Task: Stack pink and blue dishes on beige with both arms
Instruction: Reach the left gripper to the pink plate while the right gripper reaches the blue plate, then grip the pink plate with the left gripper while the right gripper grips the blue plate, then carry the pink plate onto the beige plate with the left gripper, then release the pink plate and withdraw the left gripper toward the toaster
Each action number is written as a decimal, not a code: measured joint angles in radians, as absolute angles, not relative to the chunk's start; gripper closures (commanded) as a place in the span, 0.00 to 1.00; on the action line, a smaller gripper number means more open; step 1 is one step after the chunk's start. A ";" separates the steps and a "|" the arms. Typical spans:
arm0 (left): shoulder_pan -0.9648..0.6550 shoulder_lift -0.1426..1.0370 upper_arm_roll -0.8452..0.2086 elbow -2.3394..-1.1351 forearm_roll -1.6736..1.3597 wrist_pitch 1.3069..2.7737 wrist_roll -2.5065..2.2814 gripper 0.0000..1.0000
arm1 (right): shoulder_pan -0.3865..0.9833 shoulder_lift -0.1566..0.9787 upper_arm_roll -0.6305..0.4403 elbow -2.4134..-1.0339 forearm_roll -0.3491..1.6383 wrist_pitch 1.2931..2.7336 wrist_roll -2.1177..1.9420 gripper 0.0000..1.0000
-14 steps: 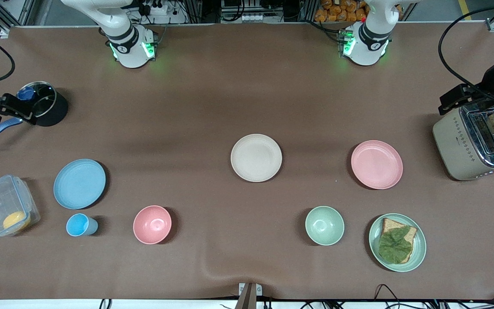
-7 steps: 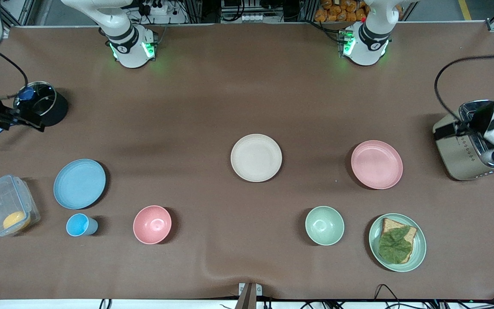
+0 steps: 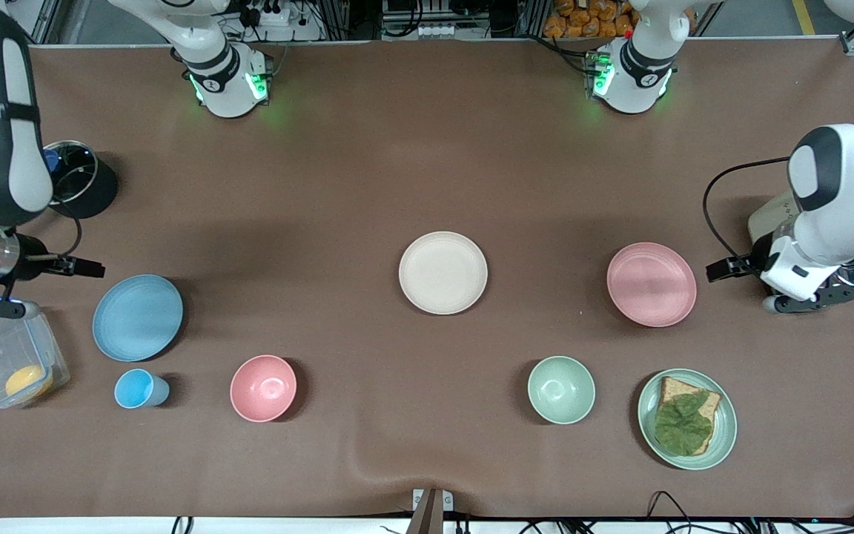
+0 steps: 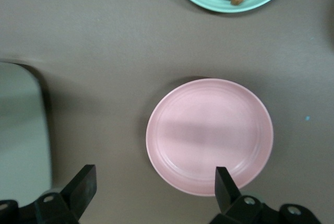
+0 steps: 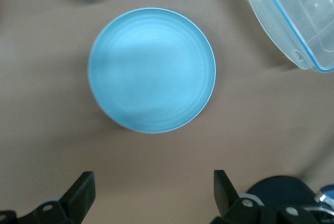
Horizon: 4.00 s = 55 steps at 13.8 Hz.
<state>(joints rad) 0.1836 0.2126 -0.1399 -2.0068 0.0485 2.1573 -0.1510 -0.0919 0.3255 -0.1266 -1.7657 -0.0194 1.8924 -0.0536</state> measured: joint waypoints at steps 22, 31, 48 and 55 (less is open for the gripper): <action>0.266 0.410 -0.141 -2.204 0.049 2.510 -0.138 1.00 | -0.219 0.679 -0.128 -1.746 0.086 2.305 -0.360 1.00; 0.275 0.185 -0.315 -2.182 -0.127 2.370 -0.168 1.00 | -0.213 0.573 -0.108 -1.700 0.094 2.064 -0.398 1.00; -0.037 0.469 -0.618 -2.053 0.164 2.492 -0.921 1.00 | 0.032 0.353 -0.078 -1.615 0.291 1.615 0.069 1.00; -0.071 0.560 -0.607 -1.981 0.194 2.495 -0.925 1.00 | 0.034 0.352 -0.088 -1.615 0.348 1.596 0.110 1.00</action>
